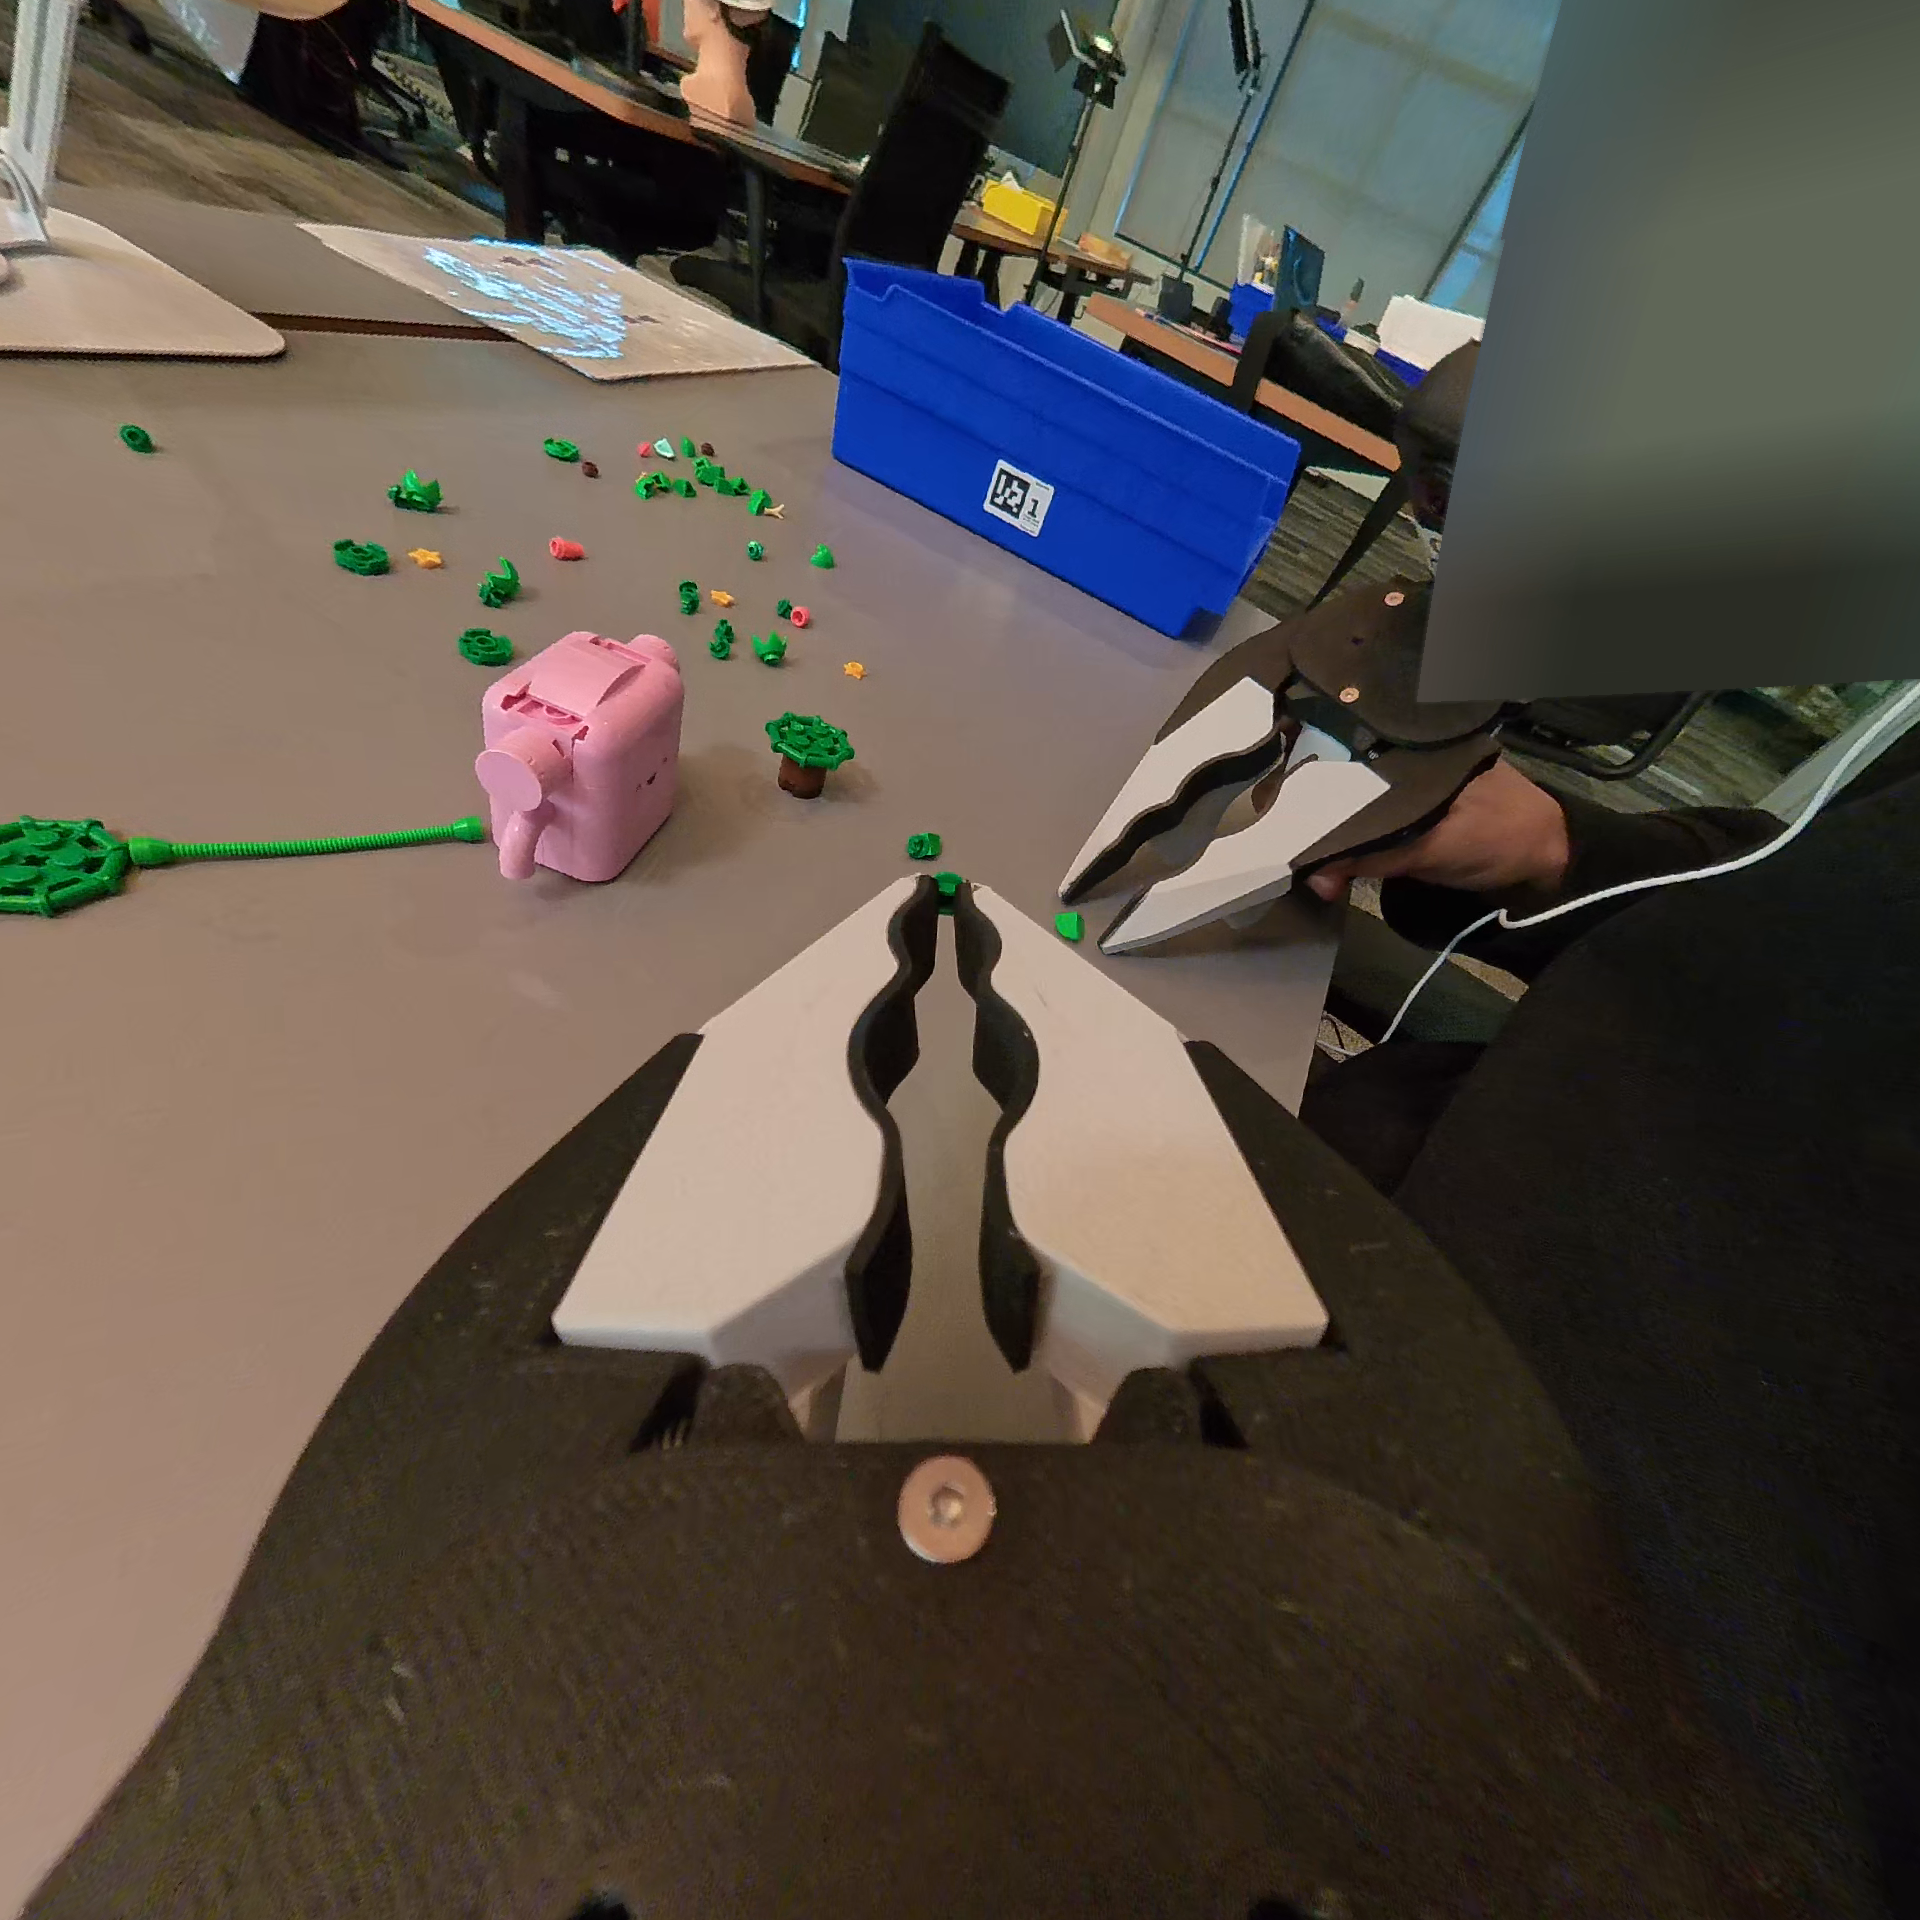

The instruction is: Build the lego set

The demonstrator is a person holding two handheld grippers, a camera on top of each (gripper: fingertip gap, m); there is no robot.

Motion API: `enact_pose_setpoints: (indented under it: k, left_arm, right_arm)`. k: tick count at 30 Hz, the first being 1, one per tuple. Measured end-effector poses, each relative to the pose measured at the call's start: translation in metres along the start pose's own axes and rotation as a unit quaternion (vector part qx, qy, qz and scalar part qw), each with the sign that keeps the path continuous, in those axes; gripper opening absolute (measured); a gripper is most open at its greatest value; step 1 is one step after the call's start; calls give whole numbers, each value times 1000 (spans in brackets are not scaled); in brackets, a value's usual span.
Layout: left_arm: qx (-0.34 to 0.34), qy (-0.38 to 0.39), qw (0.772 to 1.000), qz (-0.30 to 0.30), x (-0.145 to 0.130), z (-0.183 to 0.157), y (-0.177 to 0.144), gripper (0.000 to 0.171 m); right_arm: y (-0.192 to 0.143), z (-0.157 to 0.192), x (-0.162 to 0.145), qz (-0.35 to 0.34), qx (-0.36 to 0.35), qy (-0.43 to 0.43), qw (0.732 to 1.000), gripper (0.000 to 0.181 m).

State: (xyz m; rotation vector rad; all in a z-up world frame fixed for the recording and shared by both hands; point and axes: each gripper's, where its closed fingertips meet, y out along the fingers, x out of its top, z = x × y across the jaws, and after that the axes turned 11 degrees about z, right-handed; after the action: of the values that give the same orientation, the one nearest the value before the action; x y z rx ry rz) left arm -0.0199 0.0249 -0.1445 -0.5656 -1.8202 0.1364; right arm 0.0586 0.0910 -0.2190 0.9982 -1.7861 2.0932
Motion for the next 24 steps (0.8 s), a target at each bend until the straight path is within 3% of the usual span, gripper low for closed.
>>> enact_pose_setpoints:
  k: [19,24]
  left_arm:
    - [0,0,1000,0,0,0,0,0]
    - [0,0,1000,0,0,0,0,0]
  right_arm:
    - [-5,-14,0,-8,-27,24,999,13]
    - [-16,-5,7,-35,-8,24,999,1]
